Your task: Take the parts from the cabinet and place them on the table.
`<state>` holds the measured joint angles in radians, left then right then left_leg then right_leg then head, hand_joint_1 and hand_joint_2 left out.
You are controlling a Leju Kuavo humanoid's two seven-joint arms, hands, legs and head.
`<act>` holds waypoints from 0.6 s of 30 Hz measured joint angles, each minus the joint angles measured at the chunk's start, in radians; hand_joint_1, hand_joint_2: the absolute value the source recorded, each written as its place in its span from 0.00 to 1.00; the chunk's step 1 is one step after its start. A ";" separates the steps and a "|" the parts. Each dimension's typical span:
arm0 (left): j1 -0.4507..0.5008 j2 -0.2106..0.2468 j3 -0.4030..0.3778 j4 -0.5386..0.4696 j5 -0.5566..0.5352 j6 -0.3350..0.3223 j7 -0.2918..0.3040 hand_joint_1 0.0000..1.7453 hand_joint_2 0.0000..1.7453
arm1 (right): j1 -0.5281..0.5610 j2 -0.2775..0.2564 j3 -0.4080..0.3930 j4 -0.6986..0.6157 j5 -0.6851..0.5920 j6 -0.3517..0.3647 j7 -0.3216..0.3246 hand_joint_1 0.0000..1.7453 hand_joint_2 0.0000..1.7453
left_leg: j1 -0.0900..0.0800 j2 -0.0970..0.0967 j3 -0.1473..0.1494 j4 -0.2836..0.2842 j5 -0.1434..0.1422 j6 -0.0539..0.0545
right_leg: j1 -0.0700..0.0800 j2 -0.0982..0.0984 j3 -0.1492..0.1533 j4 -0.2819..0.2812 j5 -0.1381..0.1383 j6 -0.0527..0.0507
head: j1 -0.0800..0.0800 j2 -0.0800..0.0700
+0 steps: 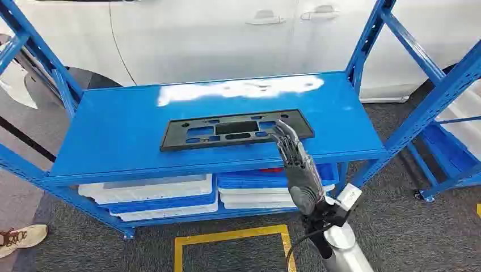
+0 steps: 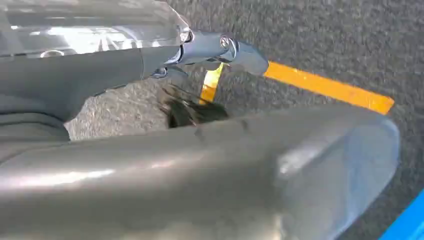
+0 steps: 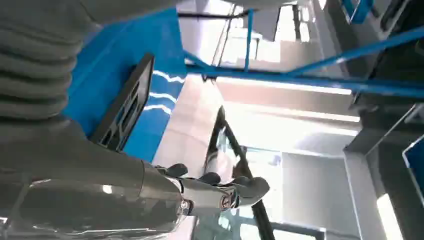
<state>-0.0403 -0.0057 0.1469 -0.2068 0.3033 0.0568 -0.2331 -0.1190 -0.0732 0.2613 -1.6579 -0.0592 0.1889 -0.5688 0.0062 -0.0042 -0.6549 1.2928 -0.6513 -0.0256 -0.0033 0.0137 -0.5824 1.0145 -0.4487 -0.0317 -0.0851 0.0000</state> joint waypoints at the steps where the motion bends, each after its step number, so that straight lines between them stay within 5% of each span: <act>1: 0.002 0.000 0.000 0.001 -0.001 -0.001 0.000 0.00 0.00 | 0.000 0.000 0.000 0.004 0.008 -0.006 0.000 0.00 0.00 | 0.002 0.000 0.004 -0.049 0.036 0.001 | -0.001 0.002 0.016 0.000 -0.012 0.003 | 0.000 0.000; 4: 0.008 0.000 0.000 0.004 -0.005 -0.002 0.000 0.00 0.00 | 0.000 0.003 0.004 0.016 0.025 -0.010 0.001 0.00 0.00 | 0.003 0.000 0.039 -0.268 0.247 0.009 | -0.001 0.003 0.051 -0.001 -0.043 0.012 | 0.000 0.000; 5: 0.006 0.000 0.000 0.005 -0.005 -0.002 -0.001 0.00 0.00 | -0.001 0.003 0.013 0.023 0.032 -0.009 0.006 0.00 0.00 | -0.005 0.002 0.036 -0.267 0.208 0.018 | 0.000 0.005 0.056 0.002 -0.048 0.020 | 0.000 0.000; 10: 0.003 -0.001 0.000 0.005 -0.008 -0.002 -0.001 0.00 0.00 | -0.041 0.008 0.059 0.065 0.078 -0.024 0.027 0.00 0.00 | 0.000 0.001 0.077 -0.285 0.215 0.052 | -0.003 -0.003 0.055 0.047 -0.067 0.050 | 0.000 0.000; 13: -0.002 0.000 0.000 0.005 -0.010 -0.002 -0.001 0.00 0.00 | -0.064 0.008 0.081 0.091 0.086 -0.034 0.034 0.00 0.00 | -0.003 0.000 0.093 -0.286 0.198 0.065 | -0.004 -0.006 -0.074 0.251 -0.150 0.058 | 0.000 0.000; 15: -0.002 0.000 0.000 0.005 -0.011 -0.002 0.000 0.00 0.00 | -0.064 0.008 0.093 0.105 0.092 -0.039 0.037 0.00 0.00 | -0.004 -0.002 0.109 -0.285 0.183 0.065 | -0.004 -0.007 -0.137 0.312 -0.157 0.057 | 0.000 0.000; 16: 0.001 0.000 0.000 0.005 -0.013 -0.003 0.000 0.00 0.00 | -0.067 0.008 0.100 0.113 0.101 -0.047 0.037 0.00 1.00 | -0.004 -0.003 0.124 -0.285 0.172 0.063 | -0.004 -0.007 -0.134 0.264 -0.110 0.057 | 0.000 0.000; 18: 0.001 0.000 0.000 0.005 -0.017 -0.004 0.001 0.00 0.00 | -0.077 0.008 0.113 0.121 0.125 -0.060 0.037 0.00 1.00 | -0.004 -0.003 0.151 -0.286 0.153 0.058 | -0.003 -0.008 -0.091 0.124 -0.009 0.049 | 0.000 0.000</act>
<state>-0.0395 -0.0057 0.1469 -0.2014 0.2861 0.0530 -0.2323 -0.1956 -0.0652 0.3746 -1.5366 0.0661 0.1293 -0.5318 0.0022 -0.0068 -0.5040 1.0071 -0.4981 0.0323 -0.0061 0.0054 -0.6737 1.1383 -0.4573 0.0170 -0.0847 0.0000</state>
